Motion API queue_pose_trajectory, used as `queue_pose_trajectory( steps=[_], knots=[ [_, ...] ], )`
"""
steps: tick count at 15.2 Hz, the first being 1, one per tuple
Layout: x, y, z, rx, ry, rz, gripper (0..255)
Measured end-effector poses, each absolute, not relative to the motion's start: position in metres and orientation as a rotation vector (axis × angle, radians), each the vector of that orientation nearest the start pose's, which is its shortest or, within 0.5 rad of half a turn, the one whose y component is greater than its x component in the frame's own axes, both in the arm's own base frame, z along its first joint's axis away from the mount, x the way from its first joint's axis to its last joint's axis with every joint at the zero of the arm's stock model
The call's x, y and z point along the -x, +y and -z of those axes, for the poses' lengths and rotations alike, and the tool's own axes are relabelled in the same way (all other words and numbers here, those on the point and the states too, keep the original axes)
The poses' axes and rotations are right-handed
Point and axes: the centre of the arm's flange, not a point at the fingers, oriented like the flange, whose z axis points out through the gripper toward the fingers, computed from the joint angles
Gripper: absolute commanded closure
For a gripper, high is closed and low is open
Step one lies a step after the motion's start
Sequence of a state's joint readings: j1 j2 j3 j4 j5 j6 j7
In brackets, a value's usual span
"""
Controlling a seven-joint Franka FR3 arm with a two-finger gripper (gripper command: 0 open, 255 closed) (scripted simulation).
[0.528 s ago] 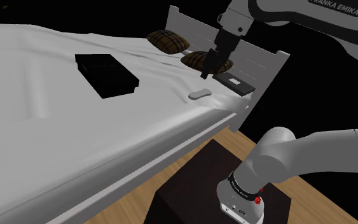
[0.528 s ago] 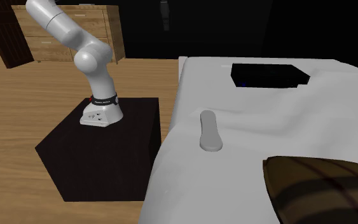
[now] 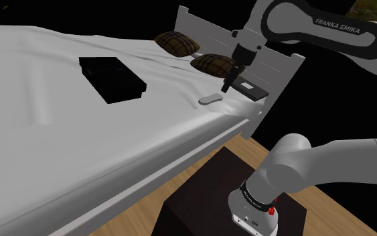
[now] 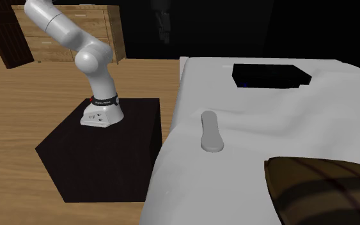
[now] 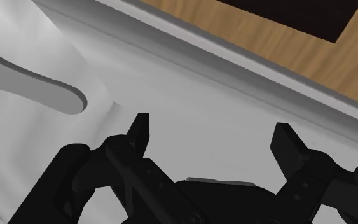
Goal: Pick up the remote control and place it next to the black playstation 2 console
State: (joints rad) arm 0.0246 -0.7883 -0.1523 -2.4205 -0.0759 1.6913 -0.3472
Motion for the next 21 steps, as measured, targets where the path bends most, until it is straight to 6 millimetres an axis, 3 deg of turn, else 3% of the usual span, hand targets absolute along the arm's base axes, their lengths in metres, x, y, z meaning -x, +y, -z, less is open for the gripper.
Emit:
queue_pose_trajectory(
  steps=[11, 21],
  knots=[
    [-0.336, -0.181, -0.495, 2.950, -1.060, 0.064, 0],
    [-0.400, -0.276, -0.428, 2.704, -1.611, 0.038, 0]
  ],
)
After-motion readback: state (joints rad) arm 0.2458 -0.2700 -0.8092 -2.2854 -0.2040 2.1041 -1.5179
